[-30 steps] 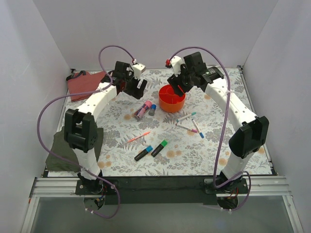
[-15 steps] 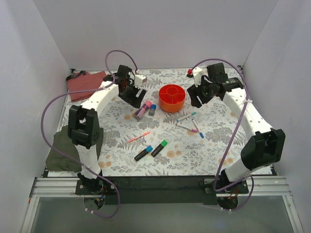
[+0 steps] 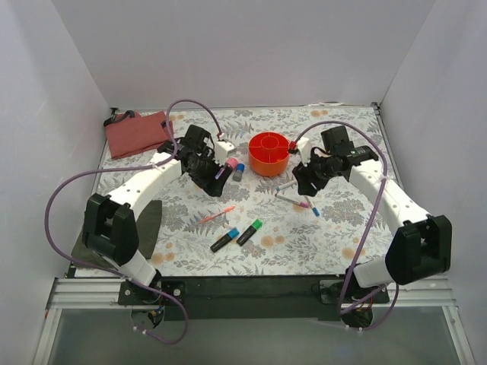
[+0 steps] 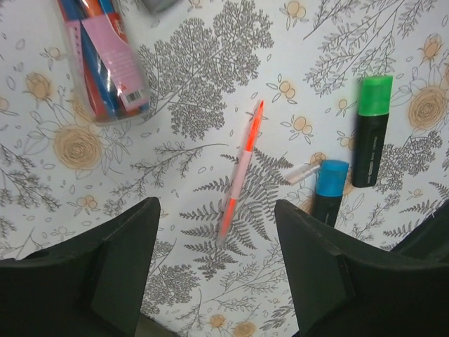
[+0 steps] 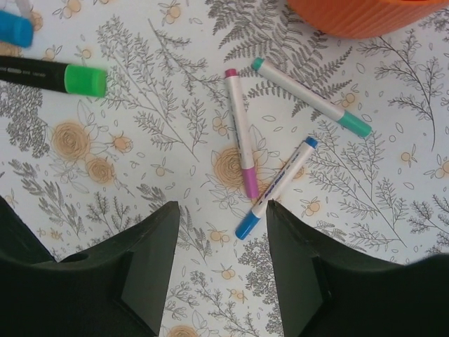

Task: Sort the stationery into containers
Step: Pick up the pen from the center of the board, then place the pen in the storage box.

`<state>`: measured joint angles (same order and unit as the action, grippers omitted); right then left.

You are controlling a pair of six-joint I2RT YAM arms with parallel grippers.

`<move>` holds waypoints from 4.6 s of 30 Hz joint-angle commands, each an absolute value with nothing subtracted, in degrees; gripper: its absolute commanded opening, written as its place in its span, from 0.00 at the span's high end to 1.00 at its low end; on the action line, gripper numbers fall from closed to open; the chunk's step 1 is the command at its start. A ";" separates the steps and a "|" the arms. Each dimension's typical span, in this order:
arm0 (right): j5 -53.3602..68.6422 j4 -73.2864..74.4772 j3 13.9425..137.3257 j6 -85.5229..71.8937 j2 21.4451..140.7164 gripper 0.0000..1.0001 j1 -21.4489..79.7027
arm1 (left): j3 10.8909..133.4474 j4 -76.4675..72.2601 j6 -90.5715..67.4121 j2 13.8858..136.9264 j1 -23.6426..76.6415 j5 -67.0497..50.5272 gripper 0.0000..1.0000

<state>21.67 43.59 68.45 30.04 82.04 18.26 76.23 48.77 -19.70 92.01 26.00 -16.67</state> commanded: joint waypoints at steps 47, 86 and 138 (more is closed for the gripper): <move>37.79 40.43 65.91 86.48 99.66 0.43 43.50 | 56.69 38.41 -43.33 70.75 19.78 -4.22 0.39; 8.63 51.68 83.58 92.01 88.95 0.99 38.94 | 57.92 22.34 -41.57 74.88 18.98 -8.43 0.38; -13.89 46.50 98.70 109.34 106.96 0.99 26.89 | 57.66 11.78 -41.22 79.01 18.28 -4.92 0.38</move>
<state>-13.76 46.59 98.52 109.49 106.43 26.30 57.78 12.01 -41.78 81.84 18.52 -6.24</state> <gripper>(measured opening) 0.306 0.621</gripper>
